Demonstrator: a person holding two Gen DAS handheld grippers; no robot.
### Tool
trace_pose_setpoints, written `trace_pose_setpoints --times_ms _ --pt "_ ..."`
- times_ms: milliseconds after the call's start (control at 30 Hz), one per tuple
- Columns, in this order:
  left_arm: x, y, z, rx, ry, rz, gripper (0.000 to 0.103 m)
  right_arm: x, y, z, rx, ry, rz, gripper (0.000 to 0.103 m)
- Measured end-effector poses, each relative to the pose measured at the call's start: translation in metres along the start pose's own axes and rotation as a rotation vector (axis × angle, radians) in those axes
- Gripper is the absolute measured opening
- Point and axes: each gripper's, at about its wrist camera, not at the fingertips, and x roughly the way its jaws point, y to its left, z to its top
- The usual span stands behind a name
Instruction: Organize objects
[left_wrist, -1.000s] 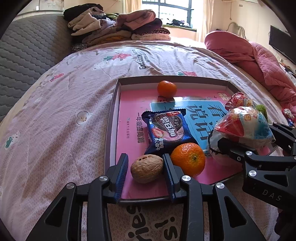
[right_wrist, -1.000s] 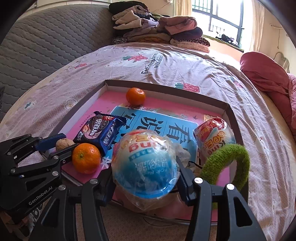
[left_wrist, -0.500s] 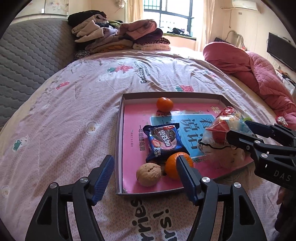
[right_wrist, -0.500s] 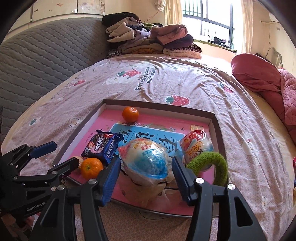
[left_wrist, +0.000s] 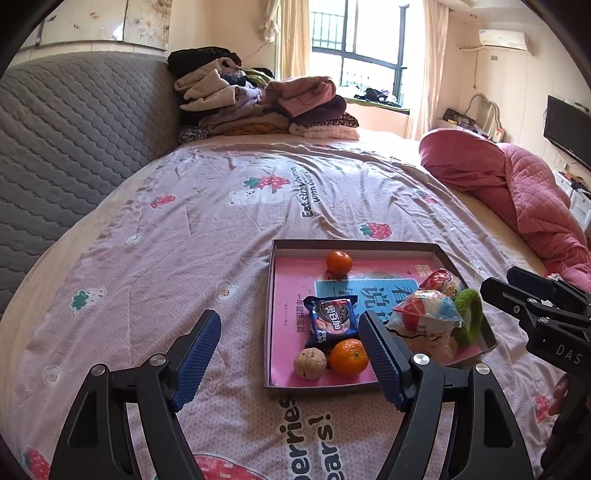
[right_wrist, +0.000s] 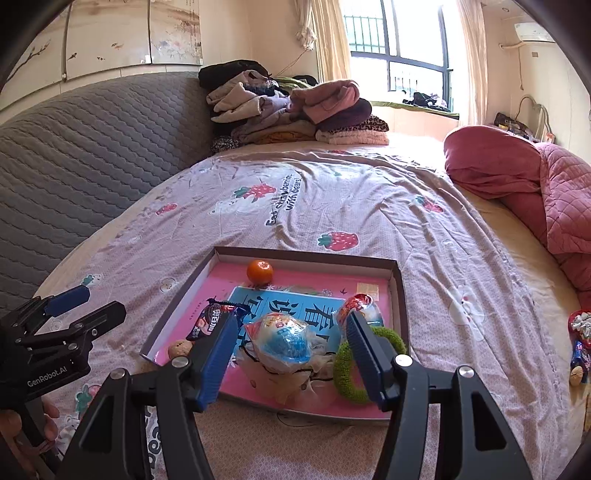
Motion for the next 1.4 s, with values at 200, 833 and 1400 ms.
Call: trace_pose_setpoints --times_ms 200,833,1400 --pt "-0.023 -0.010 0.000 0.002 -0.016 -0.007 0.078 -0.029 0.005 0.000 -0.016 -0.044 -0.010 0.061" --pt "-0.055 -0.036 -0.041 0.038 0.006 0.022 0.078 -0.056 0.002 -0.043 0.009 -0.021 -0.033 0.062" --pt "-0.048 -0.038 -0.064 0.034 0.040 0.017 0.078 -0.058 -0.003 -0.073 -0.001 -0.015 -0.054 0.062"
